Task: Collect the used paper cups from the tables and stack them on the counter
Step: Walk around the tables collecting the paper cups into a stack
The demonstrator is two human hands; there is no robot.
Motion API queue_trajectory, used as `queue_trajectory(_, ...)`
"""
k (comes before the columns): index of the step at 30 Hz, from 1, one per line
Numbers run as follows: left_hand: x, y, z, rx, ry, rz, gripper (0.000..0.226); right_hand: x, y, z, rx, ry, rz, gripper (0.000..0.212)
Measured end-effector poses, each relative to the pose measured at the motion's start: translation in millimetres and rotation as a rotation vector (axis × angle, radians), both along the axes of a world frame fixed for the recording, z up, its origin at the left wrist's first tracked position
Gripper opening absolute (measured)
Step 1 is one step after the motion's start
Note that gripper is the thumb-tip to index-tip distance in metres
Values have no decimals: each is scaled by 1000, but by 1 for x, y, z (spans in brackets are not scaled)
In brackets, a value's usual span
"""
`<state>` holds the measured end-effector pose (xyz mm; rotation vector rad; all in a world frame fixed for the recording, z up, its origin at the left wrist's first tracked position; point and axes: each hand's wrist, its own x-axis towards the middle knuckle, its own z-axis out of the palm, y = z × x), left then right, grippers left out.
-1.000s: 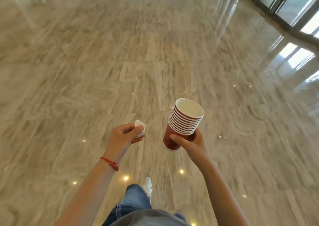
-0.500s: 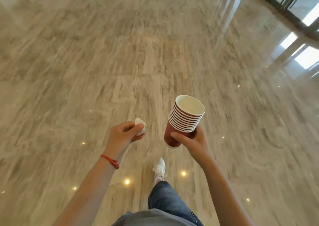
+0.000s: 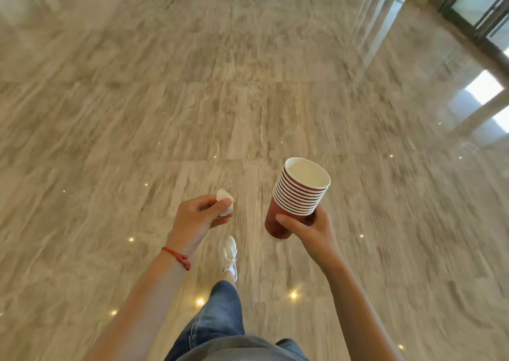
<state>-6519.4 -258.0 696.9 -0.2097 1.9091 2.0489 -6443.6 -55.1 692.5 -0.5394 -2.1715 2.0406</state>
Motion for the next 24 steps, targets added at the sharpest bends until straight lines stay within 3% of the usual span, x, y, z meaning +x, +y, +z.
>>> queue_trajectory(14,-372,90,17,-12,-16,-37,2,-356,81,7,-8,-19,-37,41)
queue_trajectory(24,-617,195,10,-9,-21,-7,8,-609,190,-3,30,-24,-26,39)
